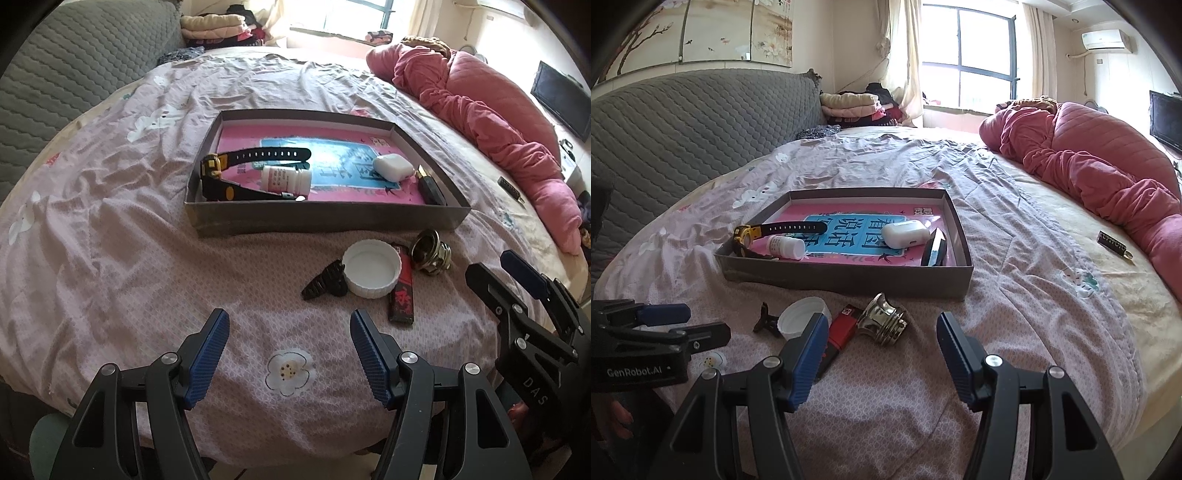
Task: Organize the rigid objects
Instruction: 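Approach the black hair clip with the left tool while the right tool approaches the silver bottle top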
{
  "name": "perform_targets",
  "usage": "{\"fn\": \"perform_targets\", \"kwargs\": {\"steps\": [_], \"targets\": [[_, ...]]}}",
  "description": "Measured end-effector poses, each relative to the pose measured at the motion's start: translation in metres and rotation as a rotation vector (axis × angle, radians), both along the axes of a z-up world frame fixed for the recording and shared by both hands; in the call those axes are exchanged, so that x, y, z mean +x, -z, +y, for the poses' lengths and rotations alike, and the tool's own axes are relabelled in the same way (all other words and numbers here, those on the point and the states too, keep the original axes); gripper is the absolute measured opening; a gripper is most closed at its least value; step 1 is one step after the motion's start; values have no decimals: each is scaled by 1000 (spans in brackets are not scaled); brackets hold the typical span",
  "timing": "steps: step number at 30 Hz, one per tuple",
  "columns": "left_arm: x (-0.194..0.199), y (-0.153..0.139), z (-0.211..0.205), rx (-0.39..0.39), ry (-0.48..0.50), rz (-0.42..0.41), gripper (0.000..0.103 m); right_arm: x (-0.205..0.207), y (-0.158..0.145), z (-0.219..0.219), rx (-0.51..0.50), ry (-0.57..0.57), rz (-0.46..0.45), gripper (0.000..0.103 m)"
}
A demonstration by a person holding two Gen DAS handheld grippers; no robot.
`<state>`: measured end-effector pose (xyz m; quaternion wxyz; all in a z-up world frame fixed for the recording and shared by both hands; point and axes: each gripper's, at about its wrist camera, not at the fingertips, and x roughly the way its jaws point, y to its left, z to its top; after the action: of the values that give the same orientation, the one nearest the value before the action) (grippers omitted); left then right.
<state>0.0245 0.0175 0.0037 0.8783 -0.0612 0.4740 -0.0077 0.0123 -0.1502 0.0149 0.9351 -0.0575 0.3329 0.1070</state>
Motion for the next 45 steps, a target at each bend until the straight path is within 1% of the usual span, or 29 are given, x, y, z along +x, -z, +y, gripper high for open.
{"fn": "perform_targets", "kwargs": {"steps": [15, 22, 26, 36, 45], "targets": [[8, 16, -3, 16, 9, 25, 69, 13, 10, -15, 65, 57, 61, 61], [20, 25, -6, 16, 24, 34, 69, 15, 13, -11, 48, 45, 61, 61], [29, 32, -8, 31, 39, 36, 69, 15, 14, -7, 35, 34, 58, 61], [44, 39, -9, 5, 42, 49, 69, 19, 19, -2, 15, 26, 65, 61], [55, 43, -5, -10, 30, 49, 69, 28, 25, -1, 36, 28, 86, 61]]}}
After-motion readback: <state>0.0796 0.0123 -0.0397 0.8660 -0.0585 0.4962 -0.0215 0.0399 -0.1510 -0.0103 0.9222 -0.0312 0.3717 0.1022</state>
